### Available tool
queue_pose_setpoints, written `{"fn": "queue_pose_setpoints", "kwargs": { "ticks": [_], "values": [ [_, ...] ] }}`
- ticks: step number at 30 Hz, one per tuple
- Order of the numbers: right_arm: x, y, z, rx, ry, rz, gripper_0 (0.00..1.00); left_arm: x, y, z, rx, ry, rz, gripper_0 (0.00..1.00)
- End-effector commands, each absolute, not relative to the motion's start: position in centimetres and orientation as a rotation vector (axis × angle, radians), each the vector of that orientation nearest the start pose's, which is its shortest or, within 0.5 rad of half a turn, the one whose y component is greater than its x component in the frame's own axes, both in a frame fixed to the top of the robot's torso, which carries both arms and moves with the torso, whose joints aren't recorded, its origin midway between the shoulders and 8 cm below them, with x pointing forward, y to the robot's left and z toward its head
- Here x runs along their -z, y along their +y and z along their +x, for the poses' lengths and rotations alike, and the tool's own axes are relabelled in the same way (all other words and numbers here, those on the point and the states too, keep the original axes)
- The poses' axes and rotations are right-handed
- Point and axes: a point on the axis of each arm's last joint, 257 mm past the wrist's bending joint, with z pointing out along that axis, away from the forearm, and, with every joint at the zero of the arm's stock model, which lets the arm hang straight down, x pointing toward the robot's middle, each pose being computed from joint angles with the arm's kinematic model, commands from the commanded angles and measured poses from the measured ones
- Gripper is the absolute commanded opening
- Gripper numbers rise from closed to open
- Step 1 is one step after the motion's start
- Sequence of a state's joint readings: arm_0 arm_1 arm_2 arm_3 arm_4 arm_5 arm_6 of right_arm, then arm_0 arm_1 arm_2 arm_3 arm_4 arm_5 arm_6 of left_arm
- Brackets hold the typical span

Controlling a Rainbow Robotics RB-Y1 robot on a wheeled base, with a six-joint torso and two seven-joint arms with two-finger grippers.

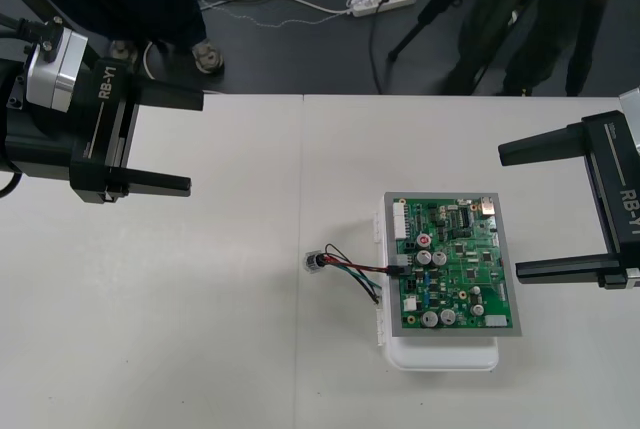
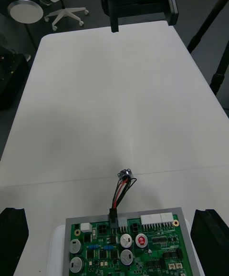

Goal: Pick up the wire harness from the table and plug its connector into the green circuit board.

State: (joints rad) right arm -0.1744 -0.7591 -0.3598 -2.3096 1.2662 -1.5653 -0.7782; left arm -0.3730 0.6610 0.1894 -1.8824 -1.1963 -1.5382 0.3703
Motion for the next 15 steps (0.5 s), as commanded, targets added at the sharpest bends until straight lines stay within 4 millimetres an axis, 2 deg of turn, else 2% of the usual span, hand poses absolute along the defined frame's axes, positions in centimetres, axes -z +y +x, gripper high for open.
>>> {"fn": "queue_pose_setpoints", "kwargs": {
  "ticks": [1, 15],
  "values": [
    [3.61, -13.46, 28.17, -0.628, 1.451, -1.559, 1.00, 2.23, 11.66, 34.13, 0.762, 1.111, 1.564, 0.83],
    [3.69, -13.58, 28.34, -0.621, 1.457, -1.557, 1.00, 2.23, 11.66, 34.13, 0.762, 1.111, 1.564, 0.83]
  ]
}}
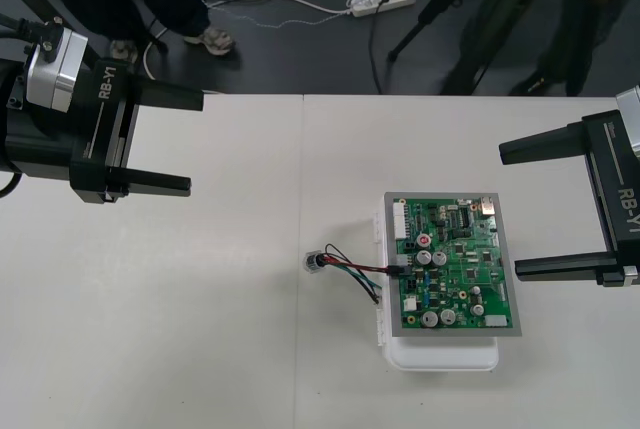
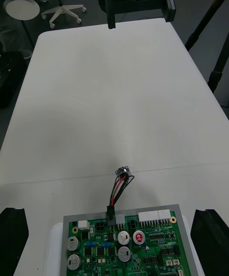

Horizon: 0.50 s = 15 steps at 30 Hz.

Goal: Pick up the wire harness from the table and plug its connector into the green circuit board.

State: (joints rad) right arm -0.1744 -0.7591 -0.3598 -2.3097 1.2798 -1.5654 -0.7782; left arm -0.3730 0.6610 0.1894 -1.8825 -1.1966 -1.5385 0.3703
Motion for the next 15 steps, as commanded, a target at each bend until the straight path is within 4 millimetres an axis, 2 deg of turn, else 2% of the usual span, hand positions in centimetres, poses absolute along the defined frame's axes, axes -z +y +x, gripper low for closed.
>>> {"fn": "queue_pose_setpoints", "kwargs": {
  "ticks": [1, 15],
  "values": [
    [3.69, -13.58, 28.34, -0.621, 1.457, -1.557, 1.00, 2.23, 11.66, 34.13, 0.762, 1.111, 1.564, 0.83],
    [3.69, -13.58, 28.34, -0.621, 1.457, -1.557, 1.00, 2.23, 11.66, 34.13, 0.762, 1.111, 1.564, 0.83]
  ]
}}
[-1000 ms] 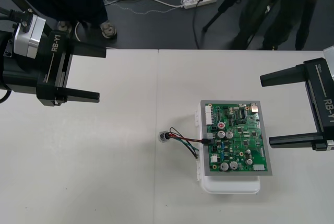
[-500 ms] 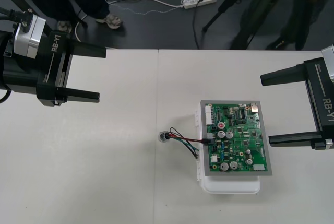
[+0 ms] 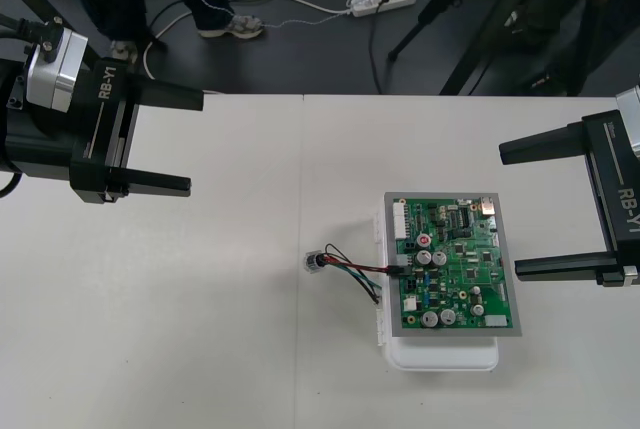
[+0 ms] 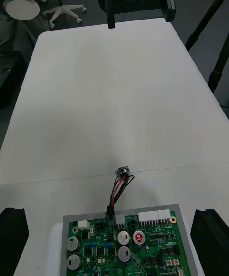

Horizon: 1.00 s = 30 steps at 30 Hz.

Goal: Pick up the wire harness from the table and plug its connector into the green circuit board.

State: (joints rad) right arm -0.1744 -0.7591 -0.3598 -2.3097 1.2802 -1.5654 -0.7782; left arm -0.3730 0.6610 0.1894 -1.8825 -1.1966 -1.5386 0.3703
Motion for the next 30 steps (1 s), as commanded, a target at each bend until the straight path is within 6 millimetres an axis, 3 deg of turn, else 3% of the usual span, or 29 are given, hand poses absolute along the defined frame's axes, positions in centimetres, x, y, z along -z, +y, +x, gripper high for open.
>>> {"fn": "queue_pose_setpoints", "kwargs": {
  "ticks": [1, 30],
  "values": [
    [3.69, -13.58, 28.34, -0.621, 1.457, -1.557, 1.00, 2.23, 11.66, 34.13, 0.762, 1.111, 1.564, 0.83],
    [3.69, -13.58, 28.34, -0.621, 1.457, -1.557, 1.00, 2.23, 11.66, 34.13, 0.762, 1.111, 1.564, 0.83]
  ]
}}
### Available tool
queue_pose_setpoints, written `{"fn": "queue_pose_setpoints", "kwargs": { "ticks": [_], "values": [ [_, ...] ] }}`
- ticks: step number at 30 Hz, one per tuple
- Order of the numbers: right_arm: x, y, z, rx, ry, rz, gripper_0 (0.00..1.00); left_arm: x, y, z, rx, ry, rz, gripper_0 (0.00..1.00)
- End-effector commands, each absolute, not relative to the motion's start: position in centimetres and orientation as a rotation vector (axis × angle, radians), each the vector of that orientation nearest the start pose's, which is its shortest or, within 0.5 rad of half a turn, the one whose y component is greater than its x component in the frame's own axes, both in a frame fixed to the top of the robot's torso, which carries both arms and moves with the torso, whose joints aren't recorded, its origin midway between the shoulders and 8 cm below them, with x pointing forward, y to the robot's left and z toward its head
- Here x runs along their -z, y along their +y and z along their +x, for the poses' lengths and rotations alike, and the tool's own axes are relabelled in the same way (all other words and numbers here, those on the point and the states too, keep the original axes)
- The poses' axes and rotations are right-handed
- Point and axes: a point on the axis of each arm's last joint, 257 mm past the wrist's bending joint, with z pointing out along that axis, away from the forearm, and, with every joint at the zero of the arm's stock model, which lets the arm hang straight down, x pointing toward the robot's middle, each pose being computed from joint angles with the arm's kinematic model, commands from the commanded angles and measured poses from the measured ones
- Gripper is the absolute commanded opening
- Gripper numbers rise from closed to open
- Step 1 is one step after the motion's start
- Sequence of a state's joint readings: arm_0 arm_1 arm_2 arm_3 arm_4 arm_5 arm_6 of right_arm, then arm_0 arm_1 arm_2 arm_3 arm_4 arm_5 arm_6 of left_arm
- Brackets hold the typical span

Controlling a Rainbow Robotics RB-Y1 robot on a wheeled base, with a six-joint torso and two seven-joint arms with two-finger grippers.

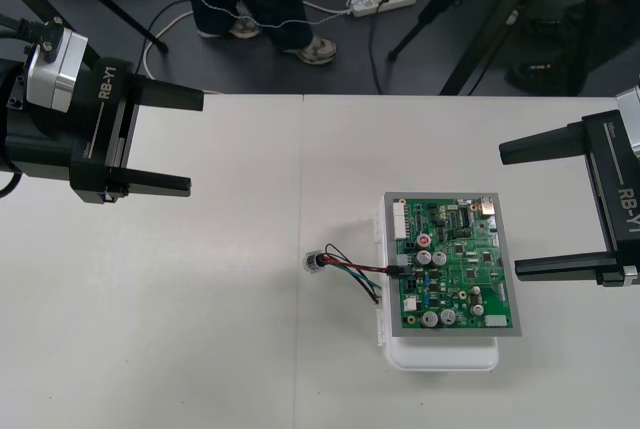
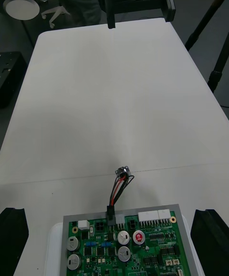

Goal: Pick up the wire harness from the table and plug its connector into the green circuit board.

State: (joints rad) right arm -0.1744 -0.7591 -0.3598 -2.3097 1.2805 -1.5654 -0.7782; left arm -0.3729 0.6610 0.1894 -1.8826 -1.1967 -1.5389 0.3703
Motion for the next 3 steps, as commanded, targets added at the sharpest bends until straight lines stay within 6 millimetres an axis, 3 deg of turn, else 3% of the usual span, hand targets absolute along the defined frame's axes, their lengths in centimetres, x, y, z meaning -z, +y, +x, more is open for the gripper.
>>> {"fn": "queue_pose_setpoints", "kwargs": {
  "ticks": [1, 3],
  "values": [
    [3.69, -13.58, 28.34, -0.621, 1.457, -1.557, 1.00, 2.23, 11.66, 34.13, 0.762, 1.111, 1.564, 0.83],
    [3.69, -13.58, 28.34, -0.621, 1.457, -1.557, 1.00, 2.23, 11.66, 34.13, 0.762, 1.111, 1.564, 0.83]
  ]
}}
